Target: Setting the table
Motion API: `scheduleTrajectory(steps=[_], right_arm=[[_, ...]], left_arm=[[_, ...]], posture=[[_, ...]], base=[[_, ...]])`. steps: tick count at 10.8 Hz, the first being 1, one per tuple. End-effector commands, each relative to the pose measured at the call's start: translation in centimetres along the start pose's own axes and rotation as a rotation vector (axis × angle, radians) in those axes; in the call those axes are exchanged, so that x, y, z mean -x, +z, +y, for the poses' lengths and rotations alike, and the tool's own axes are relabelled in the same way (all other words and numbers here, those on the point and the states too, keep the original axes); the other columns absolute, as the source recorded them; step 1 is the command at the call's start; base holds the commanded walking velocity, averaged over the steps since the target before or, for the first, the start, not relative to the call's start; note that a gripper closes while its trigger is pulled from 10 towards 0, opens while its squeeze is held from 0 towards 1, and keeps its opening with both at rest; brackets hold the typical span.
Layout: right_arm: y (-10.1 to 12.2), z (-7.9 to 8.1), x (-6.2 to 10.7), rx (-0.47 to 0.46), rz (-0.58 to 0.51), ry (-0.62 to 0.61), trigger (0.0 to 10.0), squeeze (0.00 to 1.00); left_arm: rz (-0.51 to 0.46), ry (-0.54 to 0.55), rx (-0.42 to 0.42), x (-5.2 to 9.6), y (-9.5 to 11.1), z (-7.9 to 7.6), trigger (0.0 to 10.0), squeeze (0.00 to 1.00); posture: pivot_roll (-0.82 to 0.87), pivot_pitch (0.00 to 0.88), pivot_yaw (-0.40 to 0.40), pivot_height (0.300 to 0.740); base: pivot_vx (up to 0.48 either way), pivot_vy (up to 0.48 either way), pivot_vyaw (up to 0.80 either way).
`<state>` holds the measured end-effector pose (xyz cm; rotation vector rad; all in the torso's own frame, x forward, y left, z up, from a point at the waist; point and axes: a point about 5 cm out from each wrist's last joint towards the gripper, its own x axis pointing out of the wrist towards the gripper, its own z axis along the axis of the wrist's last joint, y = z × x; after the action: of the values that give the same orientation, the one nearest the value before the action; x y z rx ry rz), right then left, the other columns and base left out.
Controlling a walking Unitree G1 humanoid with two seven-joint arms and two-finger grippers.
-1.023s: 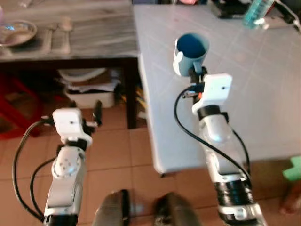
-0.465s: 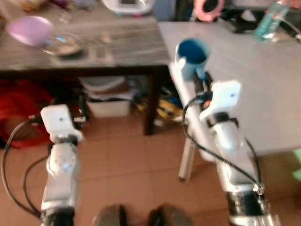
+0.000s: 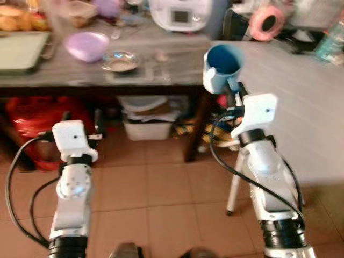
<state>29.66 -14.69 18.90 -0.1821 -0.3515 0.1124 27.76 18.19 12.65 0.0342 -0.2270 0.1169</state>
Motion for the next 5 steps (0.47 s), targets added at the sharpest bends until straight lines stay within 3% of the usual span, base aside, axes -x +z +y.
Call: scheduleTrajectory(steps=[1,4,5], right_arm=[[0.16,-0.15,-0.17,0.004,-0.005,-0.013,10.0,0.0],[0.18,-0.07,-0.32,0.008,-0.008,-0.01,10.0,0.0],[0.11,-0.21,-0.37,0.012,-0.006,-0.014,10.0,0.0]], left_arm=[[-0.015,-0.029,-0.004,0.11,0.22,-0.27,10.0,0.0],[-0.011,-0.049,0.012,0.31,0.08,-1.11,10.0,0.0],[-0.01,-0.058,0.016,0.38,0.01,-1.25,10.0,0.0]], posture=[[-0.02,0.081,-0.033,0.74],[-0.03,0.084,-0.036,0.74],[-0.03,0.086,-0.037,0.74]], base=[[0.48,0.0,0.8],[0.48,0.0,0.76],[0.48,0.0,0.0]])
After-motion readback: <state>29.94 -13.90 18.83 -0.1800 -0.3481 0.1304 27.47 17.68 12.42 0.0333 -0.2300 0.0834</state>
